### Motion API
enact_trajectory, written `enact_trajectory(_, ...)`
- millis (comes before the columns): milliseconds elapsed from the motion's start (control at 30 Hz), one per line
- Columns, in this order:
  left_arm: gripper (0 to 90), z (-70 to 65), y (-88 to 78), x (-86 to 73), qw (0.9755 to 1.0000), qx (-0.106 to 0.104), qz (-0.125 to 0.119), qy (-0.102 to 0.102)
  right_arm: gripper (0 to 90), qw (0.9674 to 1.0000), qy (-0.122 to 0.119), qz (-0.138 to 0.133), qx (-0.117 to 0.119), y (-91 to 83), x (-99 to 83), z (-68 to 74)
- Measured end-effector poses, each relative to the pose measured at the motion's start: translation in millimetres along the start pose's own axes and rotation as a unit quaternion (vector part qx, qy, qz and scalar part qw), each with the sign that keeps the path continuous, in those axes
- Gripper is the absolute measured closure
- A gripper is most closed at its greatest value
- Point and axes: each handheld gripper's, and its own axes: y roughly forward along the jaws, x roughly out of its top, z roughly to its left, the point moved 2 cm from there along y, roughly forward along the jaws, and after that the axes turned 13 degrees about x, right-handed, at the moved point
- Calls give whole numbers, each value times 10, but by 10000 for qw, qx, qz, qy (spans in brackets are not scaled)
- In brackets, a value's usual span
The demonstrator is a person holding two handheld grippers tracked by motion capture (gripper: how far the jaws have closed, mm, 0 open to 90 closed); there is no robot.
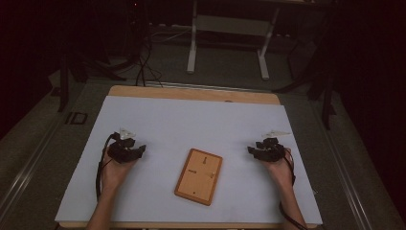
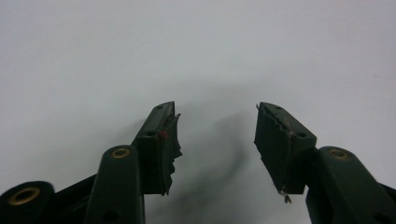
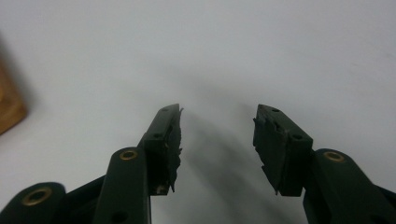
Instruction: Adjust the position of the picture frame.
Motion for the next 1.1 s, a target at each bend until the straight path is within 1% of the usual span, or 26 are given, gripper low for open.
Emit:
enact_trajectory(33,499,-11,-12,4,10000,-54,20,51,505,9999,-128,37,71,-5,9,52)
enact_trajectory(67,499,-24,-22,9,9999,-110,16,58,503,9997,-185,62,116,-10,18,77)
enact_trajectory(100,500,-43,-39,18,9997,-229,0,106,502,9996,-205,67,165,-16,28,106)
enact_trajectory(133,508,-43,-39,18,9997,-229,0,106,502,9996,-205,67,165,-16,28,106)
enact_trajectory(167,510,-65,-51,24,9994,-324,-18,144,490,9992,-271,74,280,-22,49,160)
enact_trajectory(200,510,-65,-51,24,9994,-324,-18,144,490,9992,-271,74,280,-22,49,160)
enact_trajectory(233,510,-77,-52,24,9993,-328,-6,193,481,9989,-299,105,335,-19,59,187)
enact_trajectory(267,510,-91,-46,22,9992,-309,32,249,481,9983,-353,203,425,-5,77,244)
enact_trajectory(300,510,-99,-41,20,9992,-306,49,265,481,9983,-353,203,425,-5,77,244)
enact_trajectory(367,514,-109,-34,18,9989,-368,81,269,503,9970,-473,356,493,26,92,316)
enact_trajectory(433,515,-117,-34,20,9989,-385,86,260,519,9966,-511,396,520,39,96,343)
enact_trajectory(533,518,-152,-42,24,9989,-328,68,324,584,9953,-651,472,546,68,112,400)
enact_trajectory(600,520,-193,-48,29,9985,-389,50,390,640,9947,-704,447,608,76,117,437)
enact_trajectory(633,519,-218,-49,33,9982,-410,38,442,661,9944,-741,393,640,71,117,471)
enact_trajectory(667,519,-242,-51,36,9979,-416,17,494,661,9944,-741,393,640,71,117,471)
enact_trajectory(700,518,-263,-54,39,9976,-445,1,534,667,9939,-805,313,687,57,116,512)
enact_trajectory(767,517,-291,-57,42,9970,-479,-15,611,666,9938,-812,274,708,48,115,532)
enact_trajectory(833,517,-307,-59,43,9965,-506,-15,667,665,9927,-882,175,805,26,106,593)
enact_trajectory(867,517,-311,-57,42,9964,-508,-20,683,665,9927,-882,175,805,26,106,593)
enact_trajectory(1000,518,-334,-52,37,9963,-545,-10,669,672,9907,-986,130,933,-1,108,681)
enact_trajectory(1033,518,-344,-49,37,9959,-581,-21,692,683,9898,-1001,130,1003,-7,111,708)
enact_trajectory(1067,517,-360,-46,39,9956,-612,-23,715,711,9870,-1034,133,1221,-21,121,787)
enact_trajectory(1100,517,-369,-46,39,9954,-624,-17,723,711,9870,-1034,133,1221,-21,121,787)
